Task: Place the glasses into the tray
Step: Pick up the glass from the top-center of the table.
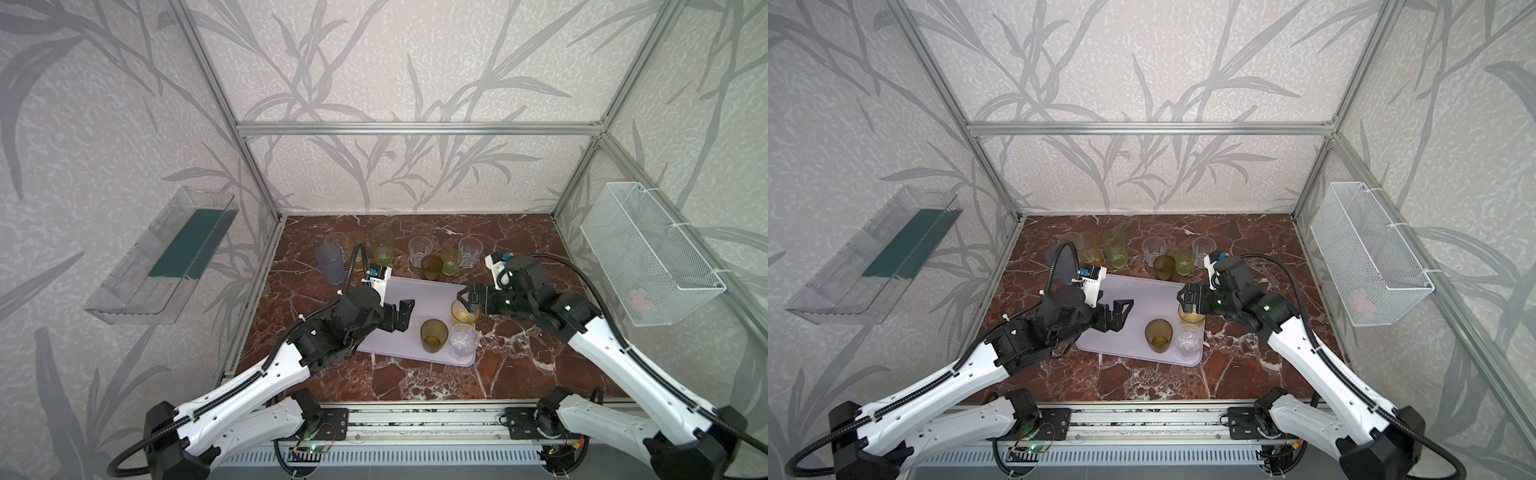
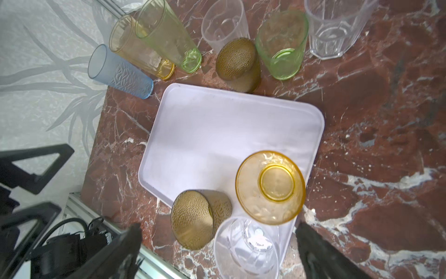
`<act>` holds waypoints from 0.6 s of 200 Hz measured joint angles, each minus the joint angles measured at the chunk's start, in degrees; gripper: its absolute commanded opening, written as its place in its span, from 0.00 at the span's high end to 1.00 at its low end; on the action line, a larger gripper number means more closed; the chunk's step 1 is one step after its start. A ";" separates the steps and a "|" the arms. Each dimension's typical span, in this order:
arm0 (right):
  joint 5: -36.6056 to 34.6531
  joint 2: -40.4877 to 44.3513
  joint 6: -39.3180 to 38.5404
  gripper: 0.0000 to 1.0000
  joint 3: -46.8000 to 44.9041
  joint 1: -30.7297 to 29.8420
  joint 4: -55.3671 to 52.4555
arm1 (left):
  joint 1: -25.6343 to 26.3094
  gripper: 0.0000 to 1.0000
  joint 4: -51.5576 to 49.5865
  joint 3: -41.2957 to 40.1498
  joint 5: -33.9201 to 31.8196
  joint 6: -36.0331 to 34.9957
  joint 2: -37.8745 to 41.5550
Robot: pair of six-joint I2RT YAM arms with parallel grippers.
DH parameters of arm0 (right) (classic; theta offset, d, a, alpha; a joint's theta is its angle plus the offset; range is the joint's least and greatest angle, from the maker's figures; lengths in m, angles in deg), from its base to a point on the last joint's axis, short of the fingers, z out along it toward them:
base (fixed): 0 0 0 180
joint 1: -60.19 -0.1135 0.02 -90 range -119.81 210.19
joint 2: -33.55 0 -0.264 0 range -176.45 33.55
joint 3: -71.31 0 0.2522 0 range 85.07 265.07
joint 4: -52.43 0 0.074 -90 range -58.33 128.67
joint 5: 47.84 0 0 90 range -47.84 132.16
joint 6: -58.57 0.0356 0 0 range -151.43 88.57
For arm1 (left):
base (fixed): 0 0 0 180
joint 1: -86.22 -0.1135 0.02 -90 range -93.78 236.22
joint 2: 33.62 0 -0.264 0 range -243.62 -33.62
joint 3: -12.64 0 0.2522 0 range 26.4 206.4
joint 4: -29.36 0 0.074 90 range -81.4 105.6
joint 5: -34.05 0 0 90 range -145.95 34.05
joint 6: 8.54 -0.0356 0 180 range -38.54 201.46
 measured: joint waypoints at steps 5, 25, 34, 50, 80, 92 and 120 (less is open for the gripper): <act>0.15 -1.57 -0.72 0.04 1.31 0.55 0.00 | -0.42 0.01 0.44 -0.22 0.52 -0.24 -0.09; 0.87 -8.24 -2.78 0.12 6.71 3.48 0.09 | -2.12 0.01 2.47 -0.42 2.64 -1.18 -0.72; 0.85 -11.39 -3.54 0.15 9.03 4.90 0.09 | -3.32 0.01 3.56 -0.55 3.45 -1.51 -1.16; 0.22 -17.57 -4.98 0.22 13.68 7.06 0.00 | -5.31 0.01 4.87 -0.74 4.61 -2.03 -1.97; -5.09 -28.11 -8.13 0.29 22.91 8.94 -1.25 | -6.73 0.01 7.98 -2.93 4.11 -3.50 -3.48; -6.99 -31.65 -9.09 0.30 26.43 9.68 -2.12 | -6.73 0.01 8.33 -3.89 3.37 -4.04 -3.87; -11.26 -38.16 -10.25 0.37 32.17 11.15 -3.19 | -6.73 0.01 8.50 -4.57 1.29 -5.44 -3.63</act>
